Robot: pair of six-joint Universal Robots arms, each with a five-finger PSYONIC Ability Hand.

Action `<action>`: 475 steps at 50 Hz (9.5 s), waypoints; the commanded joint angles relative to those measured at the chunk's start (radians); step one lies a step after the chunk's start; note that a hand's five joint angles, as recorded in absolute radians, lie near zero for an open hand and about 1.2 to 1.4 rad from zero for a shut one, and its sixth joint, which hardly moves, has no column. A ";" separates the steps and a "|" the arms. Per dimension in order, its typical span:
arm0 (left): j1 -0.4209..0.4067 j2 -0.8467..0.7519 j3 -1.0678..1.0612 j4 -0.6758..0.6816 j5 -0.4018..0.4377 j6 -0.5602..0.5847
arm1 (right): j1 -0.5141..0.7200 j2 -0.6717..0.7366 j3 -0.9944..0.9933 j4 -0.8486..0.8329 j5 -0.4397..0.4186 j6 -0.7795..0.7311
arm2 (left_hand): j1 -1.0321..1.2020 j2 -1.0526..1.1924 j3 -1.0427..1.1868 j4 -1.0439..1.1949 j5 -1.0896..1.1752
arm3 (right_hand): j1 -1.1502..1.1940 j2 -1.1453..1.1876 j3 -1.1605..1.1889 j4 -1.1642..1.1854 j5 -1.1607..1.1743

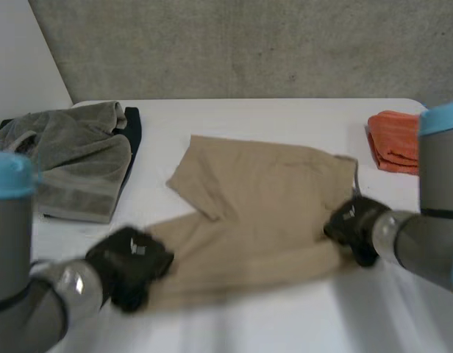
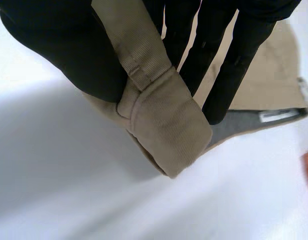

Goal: Fold the laundry.

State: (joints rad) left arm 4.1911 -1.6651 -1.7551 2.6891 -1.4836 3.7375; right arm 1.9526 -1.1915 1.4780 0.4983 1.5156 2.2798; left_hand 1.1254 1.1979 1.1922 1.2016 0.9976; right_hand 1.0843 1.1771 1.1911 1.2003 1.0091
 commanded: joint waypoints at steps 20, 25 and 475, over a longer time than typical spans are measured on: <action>-0.028 -0.507 0.551 0.497 -0.072 0.081 | 0.000 0.150 -0.109 -0.438 0.061 0.056 | 0.271 0.198 0.204 0.195 0.224 | 0.312 0.219 0.205 0.196 0.213; -0.026 -0.698 0.784 0.518 -0.090 0.068 | 0.009 0.283 -0.220 -0.635 0.112 0.029 | 0.271 0.198 0.204 0.195 0.224 | 0.312 0.219 0.205 0.196 0.213; 0.046 -0.709 0.784 0.572 -0.078 -0.401 | 0.106 0.431 -0.458 -0.670 -0.184 0.228 | -0.588 -0.661 -0.655 -0.664 -0.635 | -0.910 -1.003 -1.017 -1.026 -1.009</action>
State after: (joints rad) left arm 4.1987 -2.2049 -1.1381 3.2629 -1.5678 3.3313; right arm 2.0514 -0.8593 1.0317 -0.0533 1.2747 2.4930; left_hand 1.1494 1.1572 1.1644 1.1647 0.9584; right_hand 0.3952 0.3771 0.4151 0.4189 0.2275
